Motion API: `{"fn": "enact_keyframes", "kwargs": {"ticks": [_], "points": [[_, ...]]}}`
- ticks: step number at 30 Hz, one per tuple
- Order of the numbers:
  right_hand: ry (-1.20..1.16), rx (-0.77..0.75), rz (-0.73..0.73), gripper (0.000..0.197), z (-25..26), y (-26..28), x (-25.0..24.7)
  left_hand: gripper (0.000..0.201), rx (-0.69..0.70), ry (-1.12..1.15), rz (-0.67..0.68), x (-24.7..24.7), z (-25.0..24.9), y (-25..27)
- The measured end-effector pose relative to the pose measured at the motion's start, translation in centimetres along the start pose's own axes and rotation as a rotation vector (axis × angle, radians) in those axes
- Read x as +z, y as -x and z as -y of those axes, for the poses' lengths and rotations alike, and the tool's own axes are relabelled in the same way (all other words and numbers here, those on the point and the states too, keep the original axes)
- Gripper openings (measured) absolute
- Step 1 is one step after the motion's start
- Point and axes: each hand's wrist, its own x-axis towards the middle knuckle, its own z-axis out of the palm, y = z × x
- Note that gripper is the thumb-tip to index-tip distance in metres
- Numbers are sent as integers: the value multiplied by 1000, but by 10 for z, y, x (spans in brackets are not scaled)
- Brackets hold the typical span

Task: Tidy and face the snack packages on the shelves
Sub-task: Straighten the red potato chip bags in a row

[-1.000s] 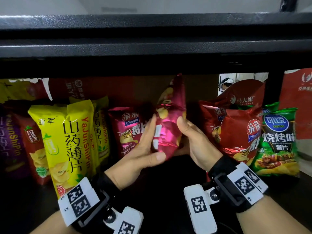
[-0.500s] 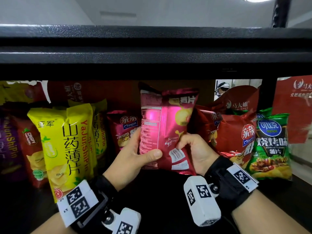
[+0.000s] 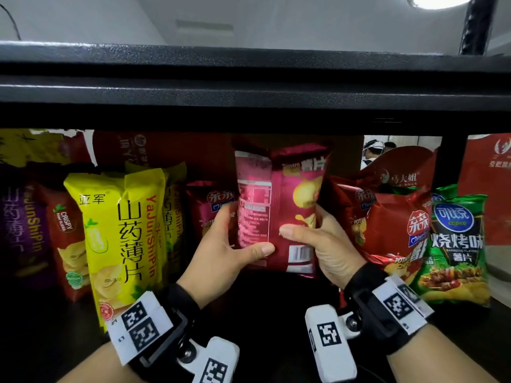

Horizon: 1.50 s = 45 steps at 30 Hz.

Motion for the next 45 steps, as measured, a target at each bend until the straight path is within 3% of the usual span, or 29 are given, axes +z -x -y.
{"fn": "enact_keyframes", "kwargs": {"ticks": [4,7,9,12,13,16,18,21,24,27,30,35,37,40,43,45], "points": [[233,-191,-244,73,3,-2,-1,57,9,-232,-208,0,1,-2],[347,-206,-249,70,2,-3,-1,45,23,-183,-115,0,1,-1],[403,-186,-221,60,2,-2,1,54,-3,-128,-4,2,-1,1],[281,-186,-203,45,4,1,3,74,-28,19,100,6,-4,3],[248,-189,-191,46,4,2,3,82,-20,53,107,6,-4,3],[277,-181,-124,24,4,1,2,102,-25,170,85,8,-7,4],[309,-130,-84,29,-1,-1,2,97,-33,196,58,7,-8,4],[238,-27,-56,44,-5,-4,0,66,-49,312,40,2,-9,2],[56,88,65,68,-5,-4,-1,65,-114,458,3,-4,-7,2],[-24,148,164,70,-16,-2,3,59,-116,290,-6,-6,-6,1],[36,132,120,57,-27,-2,5,51,-112,25,-68,-6,-7,0],[81,72,6,51,-24,-4,1,44,-93,-304,-495,-13,-1,-8],[110,77,-18,53,-23,-4,0,61,-125,-342,-602,-14,7,-13],[140,81,-26,52,-21,-3,0,82,-296,-305,-586,-13,23,-23],[154,81,-42,50,-18,-3,-1,55,-399,-226,-461,-9,29,-31],[165,81,-57,52,-15,-3,-3,65,-382,-207,-375,-6,31,-35]]}}
